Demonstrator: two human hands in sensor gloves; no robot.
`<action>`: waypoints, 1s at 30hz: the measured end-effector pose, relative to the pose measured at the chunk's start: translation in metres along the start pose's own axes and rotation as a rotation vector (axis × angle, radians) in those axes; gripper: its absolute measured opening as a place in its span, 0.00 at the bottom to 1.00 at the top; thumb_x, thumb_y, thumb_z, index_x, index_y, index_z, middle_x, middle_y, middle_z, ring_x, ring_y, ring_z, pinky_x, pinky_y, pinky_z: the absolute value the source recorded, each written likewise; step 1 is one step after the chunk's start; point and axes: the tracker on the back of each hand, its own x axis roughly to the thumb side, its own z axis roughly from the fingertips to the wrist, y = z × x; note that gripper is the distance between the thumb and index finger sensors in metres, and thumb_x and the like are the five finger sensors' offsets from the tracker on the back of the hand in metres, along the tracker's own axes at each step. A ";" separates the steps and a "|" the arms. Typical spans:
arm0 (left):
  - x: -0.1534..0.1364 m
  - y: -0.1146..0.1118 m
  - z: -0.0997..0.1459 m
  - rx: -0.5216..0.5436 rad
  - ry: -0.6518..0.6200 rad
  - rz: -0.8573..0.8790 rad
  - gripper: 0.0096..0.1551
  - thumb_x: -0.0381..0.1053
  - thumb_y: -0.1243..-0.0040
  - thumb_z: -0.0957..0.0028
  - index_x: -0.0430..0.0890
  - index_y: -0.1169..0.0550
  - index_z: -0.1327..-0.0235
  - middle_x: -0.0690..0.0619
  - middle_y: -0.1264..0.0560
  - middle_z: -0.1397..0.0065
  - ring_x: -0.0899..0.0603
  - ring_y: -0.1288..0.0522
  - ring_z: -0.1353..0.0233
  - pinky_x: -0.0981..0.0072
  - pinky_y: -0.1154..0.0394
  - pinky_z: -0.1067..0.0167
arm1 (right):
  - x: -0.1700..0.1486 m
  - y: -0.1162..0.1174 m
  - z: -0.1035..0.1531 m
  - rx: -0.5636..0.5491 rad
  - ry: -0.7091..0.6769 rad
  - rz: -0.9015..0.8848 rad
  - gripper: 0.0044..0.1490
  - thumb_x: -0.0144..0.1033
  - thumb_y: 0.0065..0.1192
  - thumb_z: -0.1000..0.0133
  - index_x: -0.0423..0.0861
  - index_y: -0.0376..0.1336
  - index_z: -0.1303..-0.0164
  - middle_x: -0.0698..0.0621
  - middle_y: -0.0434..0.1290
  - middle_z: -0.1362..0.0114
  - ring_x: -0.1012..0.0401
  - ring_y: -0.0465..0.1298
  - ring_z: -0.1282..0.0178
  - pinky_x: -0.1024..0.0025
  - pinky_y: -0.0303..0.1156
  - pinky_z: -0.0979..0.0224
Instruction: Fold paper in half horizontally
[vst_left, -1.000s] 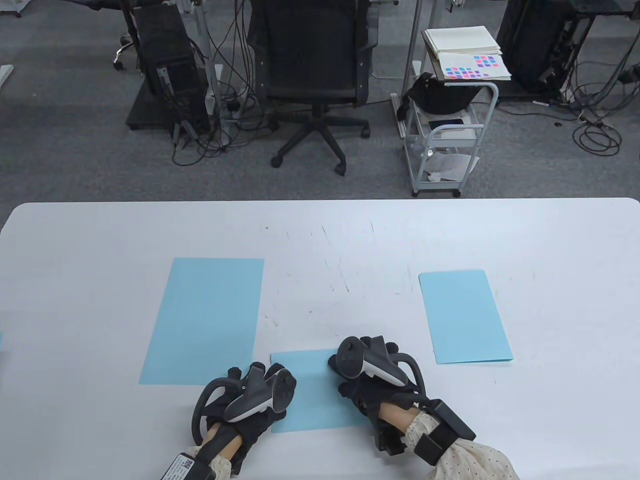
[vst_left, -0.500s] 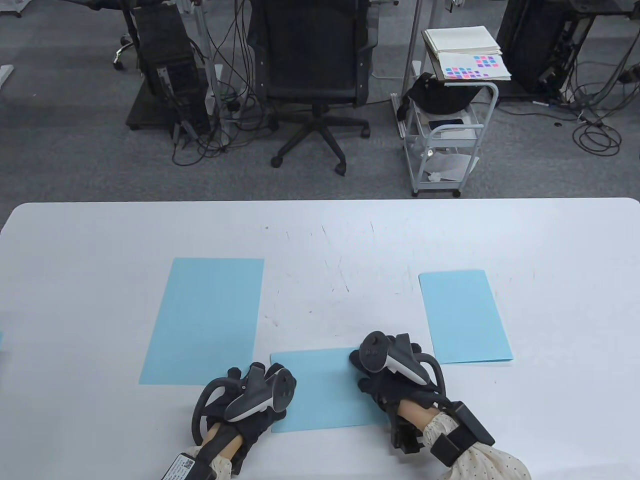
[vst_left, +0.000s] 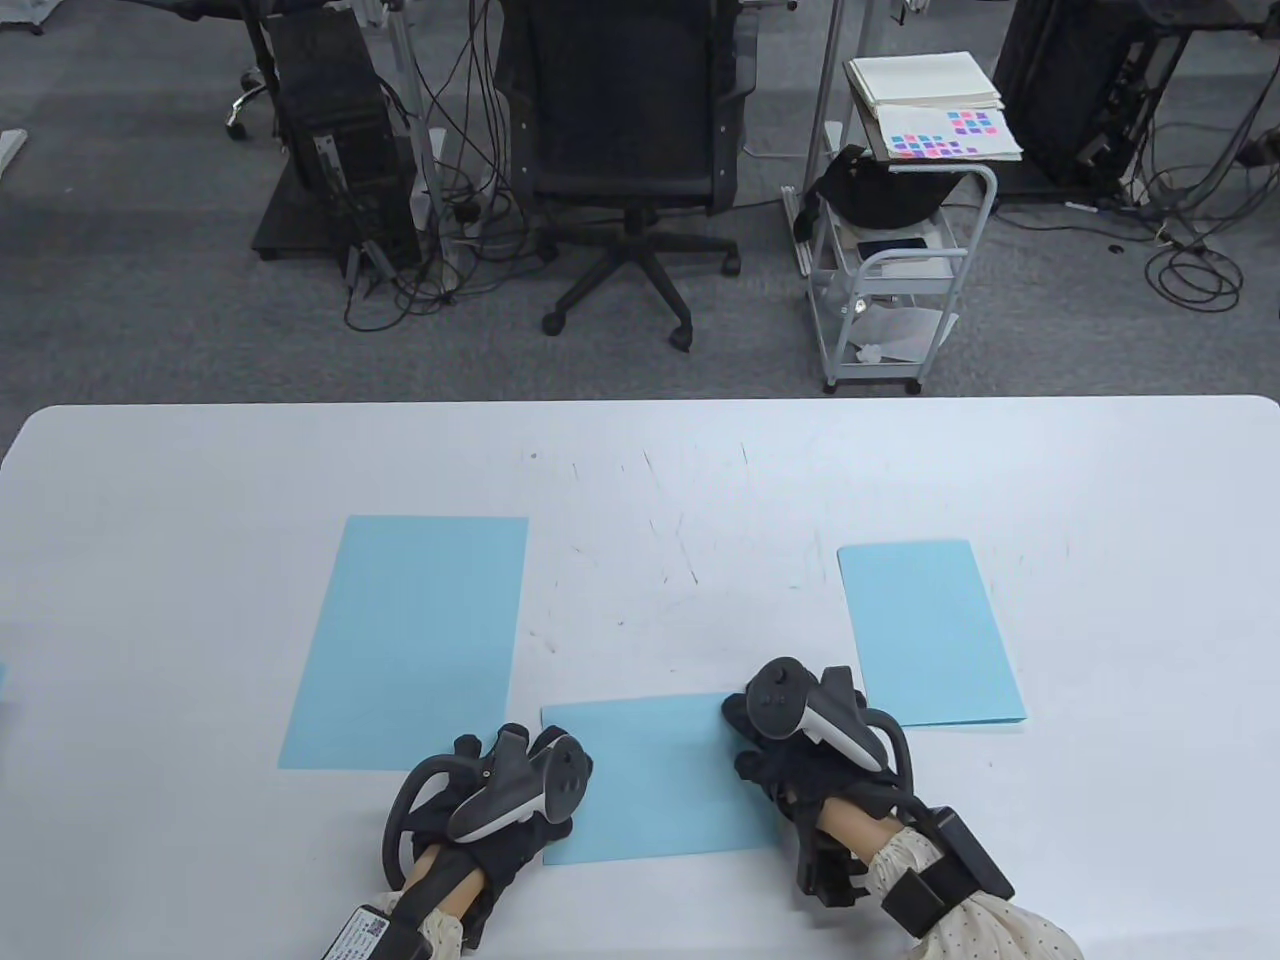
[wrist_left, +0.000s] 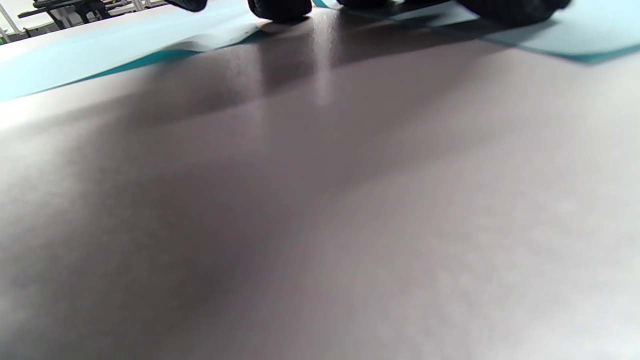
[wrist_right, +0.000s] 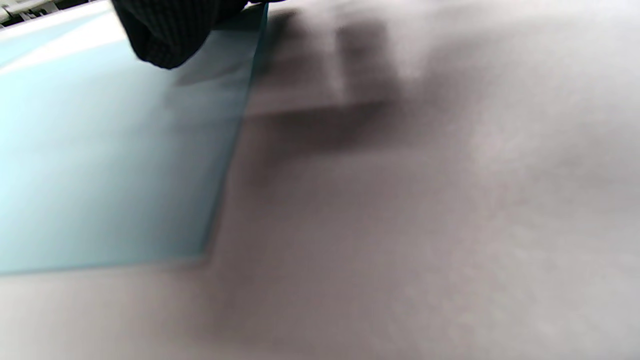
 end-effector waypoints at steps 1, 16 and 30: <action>0.000 0.000 0.000 -0.001 0.000 0.001 0.37 0.66 0.48 0.60 0.80 0.42 0.35 0.77 0.49 0.18 0.52 0.46 0.13 0.45 0.45 0.16 | 0.001 -0.002 0.004 -0.011 -0.014 -0.007 0.41 0.47 0.58 0.45 0.66 0.46 0.22 0.65 0.41 0.12 0.53 0.31 0.14 0.36 0.26 0.22; 0.001 0.000 0.000 -0.001 0.004 -0.009 0.37 0.66 0.48 0.60 0.80 0.42 0.35 0.77 0.49 0.18 0.52 0.46 0.13 0.45 0.45 0.16 | 0.008 0.026 0.024 0.067 -0.154 0.090 0.41 0.47 0.59 0.46 0.67 0.47 0.23 0.65 0.40 0.12 0.53 0.30 0.14 0.36 0.25 0.22; 0.013 0.017 0.000 0.050 0.009 -0.085 0.39 0.66 0.46 0.59 0.77 0.42 0.31 0.74 0.48 0.15 0.52 0.49 0.12 0.44 0.47 0.15 | 0.006 0.027 0.024 0.085 -0.156 0.075 0.41 0.47 0.58 0.46 0.69 0.46 0.24 0.68 0.39 0.13 0.52 0.31 0.14 0.36 0.26 0.22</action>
